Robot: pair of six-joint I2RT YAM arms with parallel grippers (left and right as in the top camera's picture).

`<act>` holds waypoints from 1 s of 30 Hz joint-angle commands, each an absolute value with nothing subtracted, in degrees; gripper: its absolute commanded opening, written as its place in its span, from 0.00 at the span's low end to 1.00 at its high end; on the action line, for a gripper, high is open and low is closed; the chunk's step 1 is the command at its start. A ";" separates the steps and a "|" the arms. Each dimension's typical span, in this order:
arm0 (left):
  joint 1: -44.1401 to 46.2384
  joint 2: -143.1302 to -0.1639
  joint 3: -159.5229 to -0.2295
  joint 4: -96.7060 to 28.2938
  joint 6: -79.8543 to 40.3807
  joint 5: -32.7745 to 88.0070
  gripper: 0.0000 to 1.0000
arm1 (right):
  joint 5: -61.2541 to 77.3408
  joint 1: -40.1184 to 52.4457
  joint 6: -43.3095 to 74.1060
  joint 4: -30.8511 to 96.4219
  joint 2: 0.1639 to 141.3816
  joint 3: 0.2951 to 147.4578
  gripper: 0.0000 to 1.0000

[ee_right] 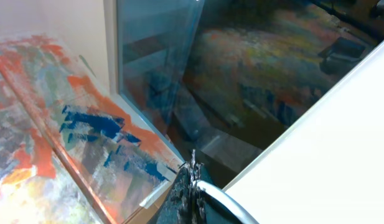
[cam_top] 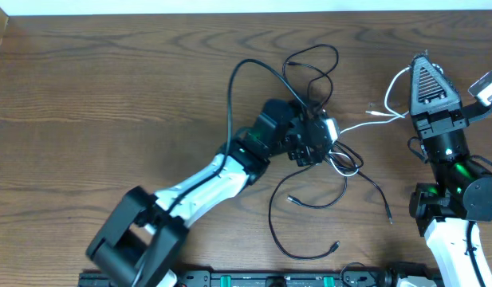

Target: Untangle cables

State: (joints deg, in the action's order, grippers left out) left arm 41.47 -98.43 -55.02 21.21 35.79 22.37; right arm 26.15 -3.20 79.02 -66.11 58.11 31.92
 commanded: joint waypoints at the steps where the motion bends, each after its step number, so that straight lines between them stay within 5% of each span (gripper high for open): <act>1: 42.89 -102.15 -55.48 24.60 35.05 22.39 0.92 | 26.09 -3.33 79.24 -66.48 57.76 32.99 0.01; 21: 47.92 -110.67 -60.16 37.78 25.15 18.81 0.69 | 27.18 -3.33 81.43 -67.37 57.76 32.99 0.01; 23: 47.92 -110.93 -60.69 37.58 25.17 16.75 0.59 | 27.20 -3.33 81.45 -67.37 57.76 32.99 0.01; 25: 47.92 -110.91 -60.75 37.65 25.17 16.23 0.37 | 27.27 -3.33 81.45 -67.37 57.76 32.99 0.01; 26: 47.92 -110.89 -60.77 38.06 25.15 14.74 0.10 | 27.38 -3.33 81.45 -67.37 57.76 32.99 0.01; 30: 47.86 -110.02 -60.80 39.57 24.27 4.38 0.07 | 27.27 -3.36 81.43 -67.37 57.76 32.99 0.01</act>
State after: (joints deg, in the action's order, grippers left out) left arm 48.16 -110.65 -59.61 38.65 25.30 14.00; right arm 27.22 -3.20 80.79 -67.11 58.11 31.92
